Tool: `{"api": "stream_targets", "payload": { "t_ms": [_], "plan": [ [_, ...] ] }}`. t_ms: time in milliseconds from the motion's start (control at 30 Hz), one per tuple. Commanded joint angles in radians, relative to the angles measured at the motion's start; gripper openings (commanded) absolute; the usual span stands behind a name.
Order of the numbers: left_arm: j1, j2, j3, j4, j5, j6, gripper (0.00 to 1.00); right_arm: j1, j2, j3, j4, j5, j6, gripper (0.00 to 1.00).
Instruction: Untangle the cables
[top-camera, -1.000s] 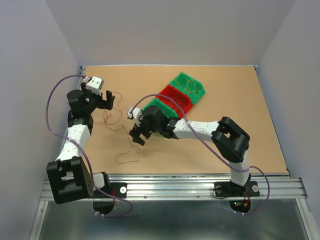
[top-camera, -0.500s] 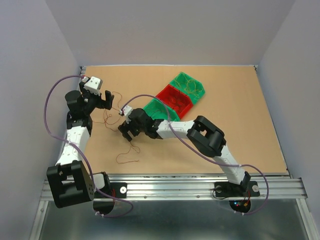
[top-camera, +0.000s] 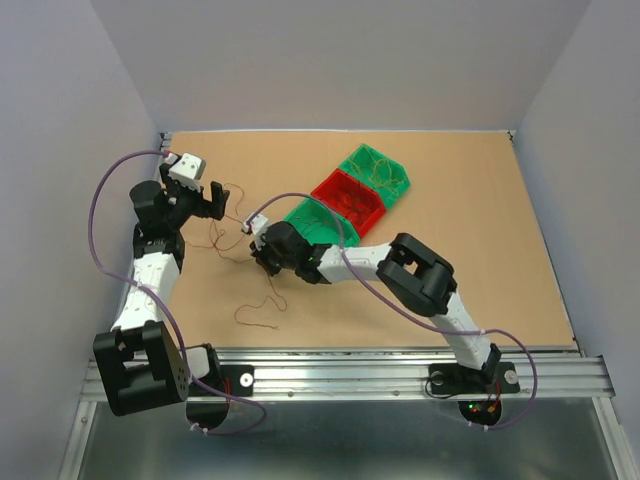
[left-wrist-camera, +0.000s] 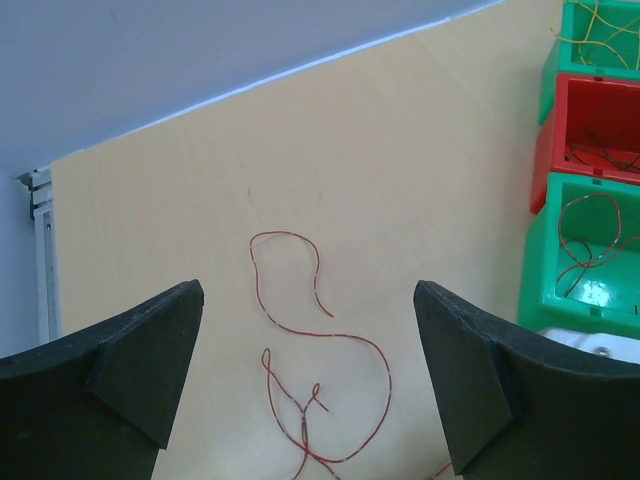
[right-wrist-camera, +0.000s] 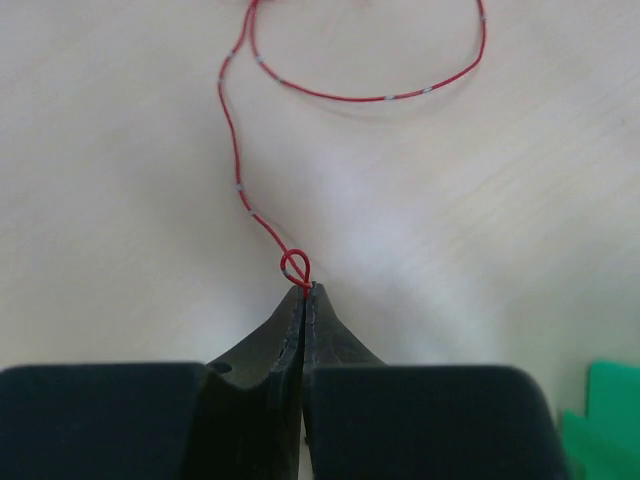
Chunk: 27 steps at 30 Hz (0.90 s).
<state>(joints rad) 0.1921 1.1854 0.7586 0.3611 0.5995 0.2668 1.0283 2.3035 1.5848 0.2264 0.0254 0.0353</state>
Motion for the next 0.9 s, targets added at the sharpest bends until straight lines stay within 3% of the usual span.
{"api": "stream_targets", "payload": {
  "t_ms": [0,333,600,867],
  "plan": [
    [0.007,-0.020,-0.010,0.044,0.028,-0.001,0.99,0.010,-0.279,-0.196,0.212,-0.019,-0.026,0.00],
    [0.009,-0.006,-0.005,0.042,0.066,-0.003,0.99,0.010,-0.689,-0.448,0.251,-0.005,-0.110,0.01],
    [0.009,-0.010,-0.005,0.033,0.126,0.005,0.99,0.010,-0.822,-0.421,0.261,0.022,-0.195,0.01],
    [0.007,-0.006,-0.005,0.033,0.152,0.009,0.99,0.010,-0.852,-0.373,0.317,0.113,-0.259,0.00]
  ]
}}
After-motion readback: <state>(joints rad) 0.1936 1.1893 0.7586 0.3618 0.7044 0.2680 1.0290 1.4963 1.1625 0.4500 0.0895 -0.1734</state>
